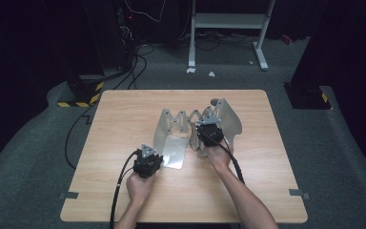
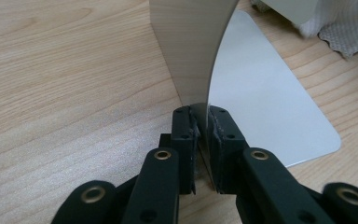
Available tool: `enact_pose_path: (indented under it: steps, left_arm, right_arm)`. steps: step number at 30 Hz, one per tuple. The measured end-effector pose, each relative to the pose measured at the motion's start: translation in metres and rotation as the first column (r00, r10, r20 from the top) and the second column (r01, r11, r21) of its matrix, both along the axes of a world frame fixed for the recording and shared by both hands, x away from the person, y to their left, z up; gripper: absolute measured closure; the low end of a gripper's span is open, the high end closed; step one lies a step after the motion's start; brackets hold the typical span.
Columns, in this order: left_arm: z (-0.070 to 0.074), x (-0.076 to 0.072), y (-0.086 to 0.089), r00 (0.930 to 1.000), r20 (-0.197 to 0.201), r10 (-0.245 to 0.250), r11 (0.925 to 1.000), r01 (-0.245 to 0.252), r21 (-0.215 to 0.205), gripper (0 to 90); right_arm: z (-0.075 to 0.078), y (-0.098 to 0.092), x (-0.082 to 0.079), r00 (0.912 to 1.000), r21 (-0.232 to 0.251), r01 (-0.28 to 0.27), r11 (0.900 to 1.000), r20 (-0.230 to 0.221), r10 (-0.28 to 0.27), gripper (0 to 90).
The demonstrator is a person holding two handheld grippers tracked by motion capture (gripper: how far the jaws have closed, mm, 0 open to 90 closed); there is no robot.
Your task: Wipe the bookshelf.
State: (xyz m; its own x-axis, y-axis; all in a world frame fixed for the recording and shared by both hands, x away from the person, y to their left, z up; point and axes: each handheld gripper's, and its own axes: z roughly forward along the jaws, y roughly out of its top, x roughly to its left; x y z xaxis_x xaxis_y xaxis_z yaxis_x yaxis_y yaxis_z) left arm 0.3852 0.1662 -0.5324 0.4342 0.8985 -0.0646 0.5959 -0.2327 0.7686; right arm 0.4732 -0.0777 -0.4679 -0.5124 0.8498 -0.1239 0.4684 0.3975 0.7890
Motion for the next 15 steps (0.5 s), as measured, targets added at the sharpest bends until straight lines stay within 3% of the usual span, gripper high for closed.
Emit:
enact_pose_path:
  steps: [3,4,8,11,15]
  left_arm:
    - [0.000,0.000,0.000,1.0000,0.000,0.000,1.0000,0.000,0.000,81.1]
    - [0.000,0.000,0.000,1.0000,0.000,0.000,1.0000,0.000,0.000,81.1]
    - [0.000,0.000,0.000,1.0000,0.000,0.000,1.0000,0.000,0.000,81.1]
    - [0.000,0.000,0.000,1.0000,0.000,0.000,1.0000,0.000,0.000,81.1]
    - [0.000,0.000,0.000,1.0000,0.000,0.000,1.0000,0.000,0.000,81.1]
  right_arm:
    - [-0.008,-0.002,0.003,0.9994,0.010,0.007,1.000,-0.035,-0.007,83.1]
    - [-0.014,-0.003,0.006,0.9971,0.005,0.004,1.000,-0.075,-0.003,83.1]
    - [-0.026,-0.003,0.011,0.9888,-0.003,-0.006,1.000,-0.149,0.006,83.0]
    - [-0.025,-0.003,0.010,0.9867,0.024,-0.025,0.999,-0.160,0.028,83.1]
    - [-0.004,-0.003,0.002,0.9900,0.098,-0.059,0.993,-0.122,0.071,83.0]
